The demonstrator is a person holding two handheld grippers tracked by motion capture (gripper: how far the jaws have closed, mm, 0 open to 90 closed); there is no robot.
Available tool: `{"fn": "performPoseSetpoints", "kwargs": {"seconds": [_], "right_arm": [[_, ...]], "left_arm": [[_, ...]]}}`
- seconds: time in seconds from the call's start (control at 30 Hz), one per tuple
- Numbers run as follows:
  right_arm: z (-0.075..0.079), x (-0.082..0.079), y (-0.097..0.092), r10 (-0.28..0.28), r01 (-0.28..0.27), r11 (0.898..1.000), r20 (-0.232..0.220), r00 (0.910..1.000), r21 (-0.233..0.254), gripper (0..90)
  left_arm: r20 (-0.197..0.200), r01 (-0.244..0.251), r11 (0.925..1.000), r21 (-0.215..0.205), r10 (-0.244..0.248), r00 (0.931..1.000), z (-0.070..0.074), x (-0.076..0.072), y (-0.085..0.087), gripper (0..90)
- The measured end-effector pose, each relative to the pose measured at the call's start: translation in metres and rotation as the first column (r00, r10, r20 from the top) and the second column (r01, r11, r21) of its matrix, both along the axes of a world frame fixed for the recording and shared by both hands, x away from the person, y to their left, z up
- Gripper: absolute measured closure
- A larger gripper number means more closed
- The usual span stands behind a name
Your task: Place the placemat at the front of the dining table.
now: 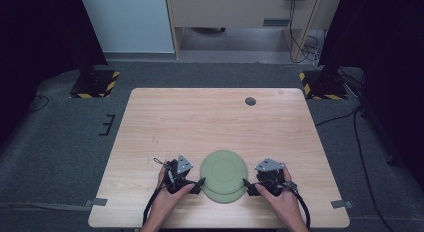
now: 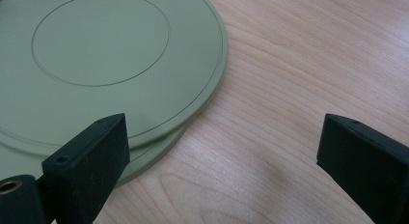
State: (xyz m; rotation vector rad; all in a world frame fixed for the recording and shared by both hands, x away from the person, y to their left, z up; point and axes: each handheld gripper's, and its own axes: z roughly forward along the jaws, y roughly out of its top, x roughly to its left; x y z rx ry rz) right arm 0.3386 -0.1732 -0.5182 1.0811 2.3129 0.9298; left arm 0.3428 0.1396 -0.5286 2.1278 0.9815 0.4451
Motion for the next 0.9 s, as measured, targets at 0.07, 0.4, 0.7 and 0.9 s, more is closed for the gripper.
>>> {"fn": "performPoseSetpoints", "kwargs": {"seconds": [0.07, 0.4, 0.7, 0.9], "right_arm": [[0.0004, -0.0005, -0.0019, 0.006, -0.006, 1.000, -0.005, 1.0000, -0.001, 4.5], [-0.0015, -0.0012, -0.0009, 0.021, -0.021, 1.000, -0.009, 0.9997, -0.009, 4.7], [-0.0045, -0.0007, 0.0050, 0.020, -0.020, 0.999, -0.009, 0.9998, -0.026, 3.7], [-0.0047, 0.0004, 0.0060, 0.008, -0.008, 1.000, -0.009, 0.9999, -0.024, 2.7]], "left_arm": [[-0.001, 0.006, 1.0000, 0.000, -0.006, 1.0000, -0.0001, -0.0011, -0.0010, 2.1], [-0.002, 0.004, 1.0000, 0.001, -0.004, 1.0000, -0.0007, -0.0013, -0.0026, 1.7], [-0.003, -0.002, 1.0000, 0.001, 0.002, 1.0000, -0.0010, 0.0000, -0.0028, 0.0], [-0.001, -0.014, 0.9999, -0.003, 0.014, 0.9999, -0.0009, 0.0019, -0.0027, 0.0]]}}
